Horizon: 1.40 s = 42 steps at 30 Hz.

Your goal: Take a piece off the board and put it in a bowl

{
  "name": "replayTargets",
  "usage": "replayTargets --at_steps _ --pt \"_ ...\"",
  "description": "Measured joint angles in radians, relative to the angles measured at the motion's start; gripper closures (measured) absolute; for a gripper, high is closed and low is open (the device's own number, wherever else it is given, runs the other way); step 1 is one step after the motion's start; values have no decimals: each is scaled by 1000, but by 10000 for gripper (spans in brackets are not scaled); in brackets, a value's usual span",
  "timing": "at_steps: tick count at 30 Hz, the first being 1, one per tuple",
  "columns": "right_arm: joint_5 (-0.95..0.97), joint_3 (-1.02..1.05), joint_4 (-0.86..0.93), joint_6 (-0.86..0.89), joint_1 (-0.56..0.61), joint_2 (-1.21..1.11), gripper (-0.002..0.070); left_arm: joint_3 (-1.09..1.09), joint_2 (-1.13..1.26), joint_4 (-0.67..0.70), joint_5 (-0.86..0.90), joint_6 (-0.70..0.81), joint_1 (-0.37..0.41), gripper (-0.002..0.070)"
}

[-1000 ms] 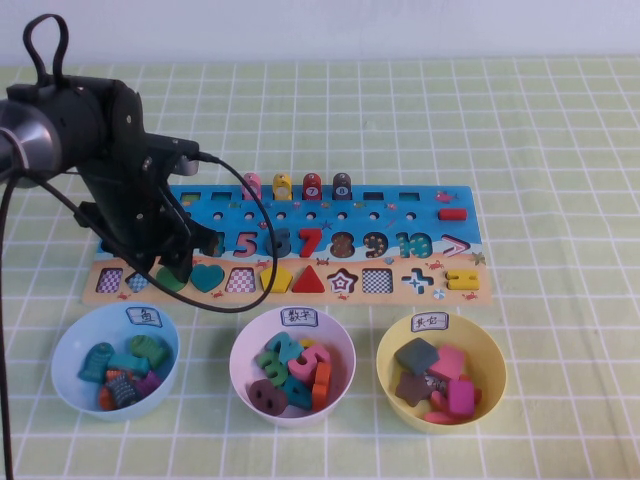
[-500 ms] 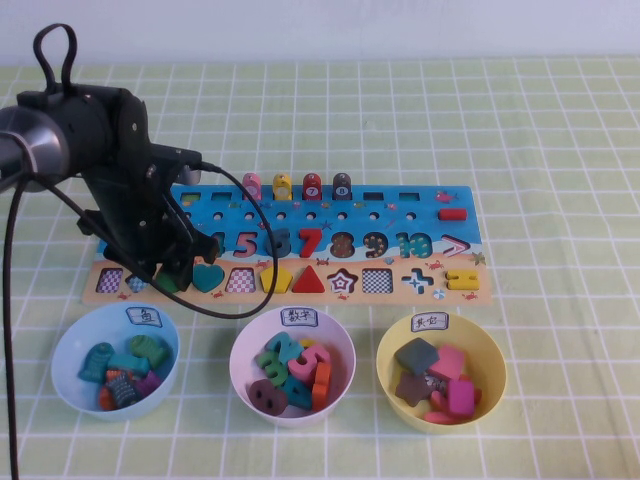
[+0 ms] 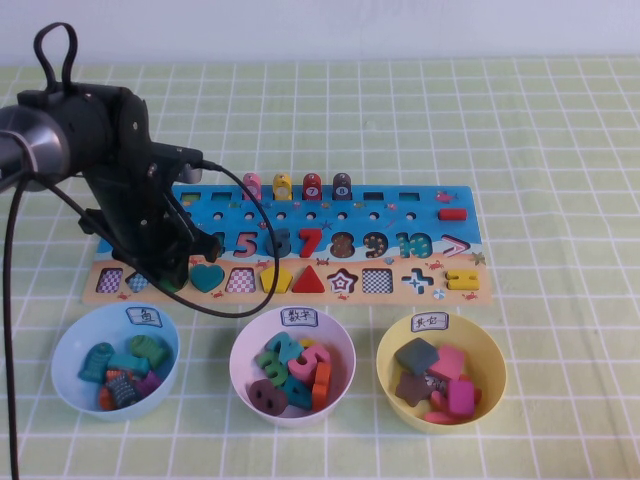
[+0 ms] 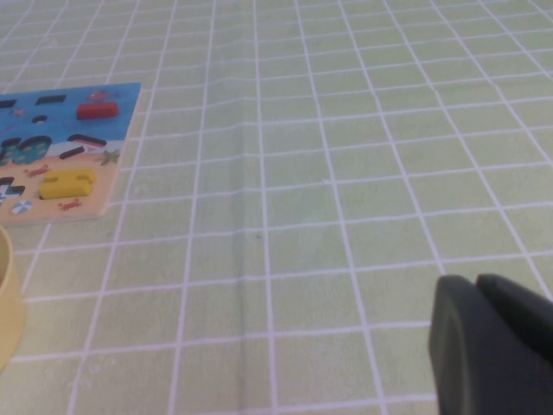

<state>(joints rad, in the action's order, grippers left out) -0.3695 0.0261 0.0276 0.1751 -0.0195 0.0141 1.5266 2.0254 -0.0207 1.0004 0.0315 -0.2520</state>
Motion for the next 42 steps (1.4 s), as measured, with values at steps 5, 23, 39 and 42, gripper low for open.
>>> replayTargets --at_steps 5,23,39,42 --pt "0 0 0 0 0 0 694 2 0 2 2 0 0 505" --pt "0 0 0 0 0 0 694 2 0 2 4 0 0 365" --pt "0 0 0 0 0 0 694 4 3 -5 20 6 0 124" --pt "0 0 0 0 0 0 694 4 3 -5 18 8 0 123"
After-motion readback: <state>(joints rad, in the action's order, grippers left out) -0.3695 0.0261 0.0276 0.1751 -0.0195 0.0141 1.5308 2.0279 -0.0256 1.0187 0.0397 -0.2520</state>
